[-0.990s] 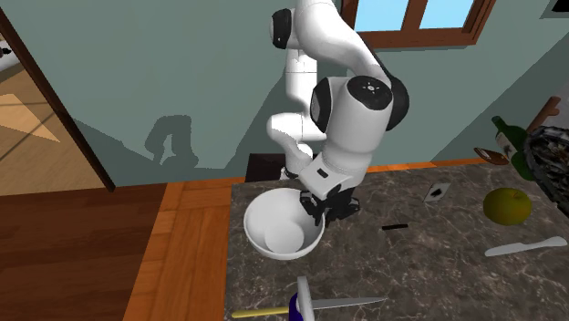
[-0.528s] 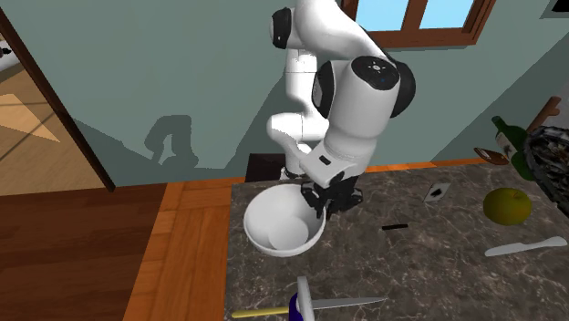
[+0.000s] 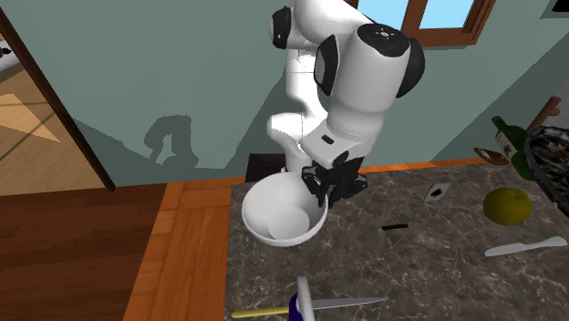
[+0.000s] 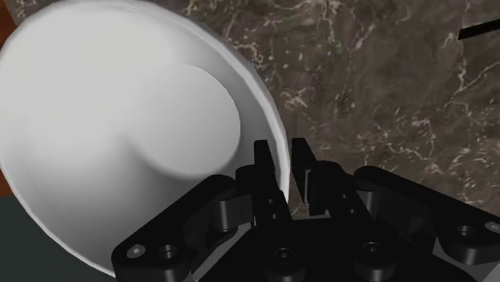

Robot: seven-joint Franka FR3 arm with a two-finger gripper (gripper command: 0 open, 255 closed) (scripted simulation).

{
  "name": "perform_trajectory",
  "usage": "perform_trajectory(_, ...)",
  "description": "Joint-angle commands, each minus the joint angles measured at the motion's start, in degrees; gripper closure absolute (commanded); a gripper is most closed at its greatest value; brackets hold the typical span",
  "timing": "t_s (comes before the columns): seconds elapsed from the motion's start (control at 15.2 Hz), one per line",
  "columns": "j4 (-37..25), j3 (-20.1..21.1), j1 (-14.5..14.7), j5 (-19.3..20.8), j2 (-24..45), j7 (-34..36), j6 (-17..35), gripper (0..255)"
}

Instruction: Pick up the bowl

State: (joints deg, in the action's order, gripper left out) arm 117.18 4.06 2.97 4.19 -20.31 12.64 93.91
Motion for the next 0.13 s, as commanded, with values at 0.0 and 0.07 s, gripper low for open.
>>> perform_trajectory(0.0, -1.03, 0.02, 0.00, 0.00, 0.06, -0.05, -0.95, 255)
perform_trajectory(0.07, -1.04, 0.02, 0.00, 0.00, 0.06, -0.05, -0.95, 255)
